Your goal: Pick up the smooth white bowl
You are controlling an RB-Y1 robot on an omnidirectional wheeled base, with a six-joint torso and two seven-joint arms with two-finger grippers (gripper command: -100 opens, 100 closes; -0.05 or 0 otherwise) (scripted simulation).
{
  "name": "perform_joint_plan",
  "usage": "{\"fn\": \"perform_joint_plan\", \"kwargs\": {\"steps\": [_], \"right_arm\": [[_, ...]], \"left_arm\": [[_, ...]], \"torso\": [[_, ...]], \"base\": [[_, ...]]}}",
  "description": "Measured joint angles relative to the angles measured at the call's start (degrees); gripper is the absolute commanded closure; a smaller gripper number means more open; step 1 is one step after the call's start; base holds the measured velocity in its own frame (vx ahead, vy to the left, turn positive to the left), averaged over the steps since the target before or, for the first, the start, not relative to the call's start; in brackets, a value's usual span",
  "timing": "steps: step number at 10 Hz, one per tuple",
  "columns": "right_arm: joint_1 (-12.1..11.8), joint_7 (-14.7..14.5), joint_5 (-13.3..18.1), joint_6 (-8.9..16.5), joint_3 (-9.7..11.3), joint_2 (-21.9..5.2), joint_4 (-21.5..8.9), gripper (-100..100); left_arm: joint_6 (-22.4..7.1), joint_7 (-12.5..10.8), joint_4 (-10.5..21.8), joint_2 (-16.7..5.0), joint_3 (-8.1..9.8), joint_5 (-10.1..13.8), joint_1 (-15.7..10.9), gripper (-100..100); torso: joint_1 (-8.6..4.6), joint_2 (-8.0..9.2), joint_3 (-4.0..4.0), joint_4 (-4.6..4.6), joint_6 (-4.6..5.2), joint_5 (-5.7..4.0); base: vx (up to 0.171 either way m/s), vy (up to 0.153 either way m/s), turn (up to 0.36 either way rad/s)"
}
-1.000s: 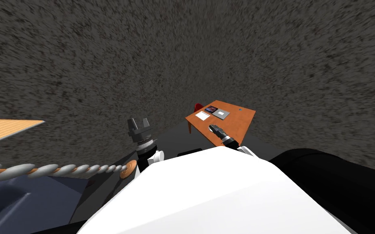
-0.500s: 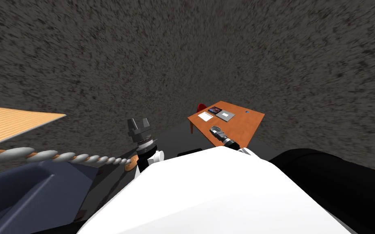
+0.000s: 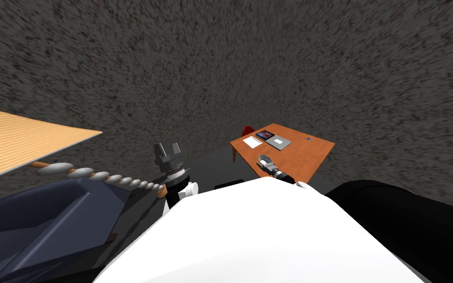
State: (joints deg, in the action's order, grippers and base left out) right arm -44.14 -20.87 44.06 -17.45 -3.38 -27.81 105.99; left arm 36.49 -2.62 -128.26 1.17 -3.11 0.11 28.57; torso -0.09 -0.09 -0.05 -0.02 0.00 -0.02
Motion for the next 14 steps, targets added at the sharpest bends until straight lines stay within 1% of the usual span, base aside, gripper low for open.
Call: {"fn": "perform_joint_plan", "kwargs": {"steps": [1,2,3,4,5,6,7,8,9,10,11,12,13,14], "right_arm": [[-0.2,-0.9,1.5,0.2,0.1,-0.3,-0.7,-100],[-0.9,-2.2,3.0,0.6,0.0,-0.8,-1.8,-100],[-1.5,-3.1,4.6,1.2,0.2,-1.2,-1.7,-100],[-2.4,-3.9,6.3,2.3,0.4,-2.5,-2.1,-100],[-2.6,-4.6,7.6,2.7,0.3,-2.9,-2.6,-100],[-2.8,-5.6,9.2,3.2,0.3,-4.0,-4.1,-100],[-3.0,-6.3,10.6,3.7,0.5,-4.3,-4.5,-100],[-3.8,-6.8,12.3,5.1,1.1,-5.9,-4.6,-100],[-3.9,-7.5,13.6,5.5,1.1,-6.2,-5.3,-100],[-4.0,-9.3,15.3,5.1,0.7,-5.9,-7.4,-100],[-4.6,-10.5,16.4,4.8,0.4,-6.1,-7.9,-100],[-5.2,-11.6,18.0,5.0,0.2,-6.8,-8.9,-100],[-5.6,-12.0,19.1,5.7,0.6,-7.7,-8.9,-100],[-6.4,-13.0,20.7,6.2,0.7,-8.0,-9.5,-100]], "left_arm": [[0.0,0.0,0.0,0.0,0.01,0.0,0.0,0],[0.0,0.0,0.0,0.0,0.00,0.0,0.0,0],[0.0,0.0,0.0,0.0,0.01,0.0,0.0,0],[0.0,0.0,0.0,0.0,0.00,0.0,0.0,0],[0.0,0.0,0.0,0.0,0.01,0.0,0.0,0],[0.0,0.0,0.0,0.0,0.00,0.0,0.0,0],[0.0,0.0,0.0,0.0,0.01,0.0,0.0,0],[0.0,0.0,0.0,0.0,0.00,0.0,0.0,0],[0.0,0.0,0.0,0.0,0.01,0.0,0.0,0],[0.0,0.0,0.0,0.0,0.00,0.0,0.0,0],[0.0,0.0,0.0,0.0,0.01,0.0,0.0,0],[0.0,0.0,0.0,0.0,0.00,0.0,0.0,0],[0.0,0.0,0.0,0.0,0.01,0.0,0.0,0],[0.0,0.0,0.0,0.0,0.01,0.0,0.0,0]], "torso": [[0.02,0.00,0.00,0.00,0.04,0.00],[0.02,0.00,0.00,0.00,0.01,0.00],[0.03,0.01,0.01,0.00,0.04,0.01],[0.03,0.01,0.00,0.00,0.01,0.01],[0.03,0.01,0.00,0.00,0.04,0.00],[0.02,0.00,0.00,0.00,0.01,0.00],[0.03,0.01,0.01,0.00,0.04,0.00],[0.02,0.01,0.01,0.00,0.02,0.01],[0.03,0.02,0.01,0.01,0.04,0.00],[0.03,-0.01,0.00,0.00,0.02,0.00],[0.04,0.01,0.00,0.00,0.06,0.01],[0.02,0.01,0.01,0.00,0.02,0.01],[0.03,0.01,0.01,0.01,0.05,0.01],[0.03,0.02,0.01,0.01,0.03,0.01]], "base": [[0.016,-0.016,0.183],[0.011,-0.018,0.096],[0.012,-0.014,0.195],[0.012,-0.018,0.102],[0.011,-0.016,0.186],[0.009,-0.018,0.101],[0.008,-0.018,0.163],[0.008,-0.019,0.106],[0.015,-0.016,0.209],[0.011,-0.019,0.085],[0.008,-0.019,0.164],[0.006,-0.019,0.109],[0.005,-0.019,0.172],[0.007,-0.029,0.262]]}}
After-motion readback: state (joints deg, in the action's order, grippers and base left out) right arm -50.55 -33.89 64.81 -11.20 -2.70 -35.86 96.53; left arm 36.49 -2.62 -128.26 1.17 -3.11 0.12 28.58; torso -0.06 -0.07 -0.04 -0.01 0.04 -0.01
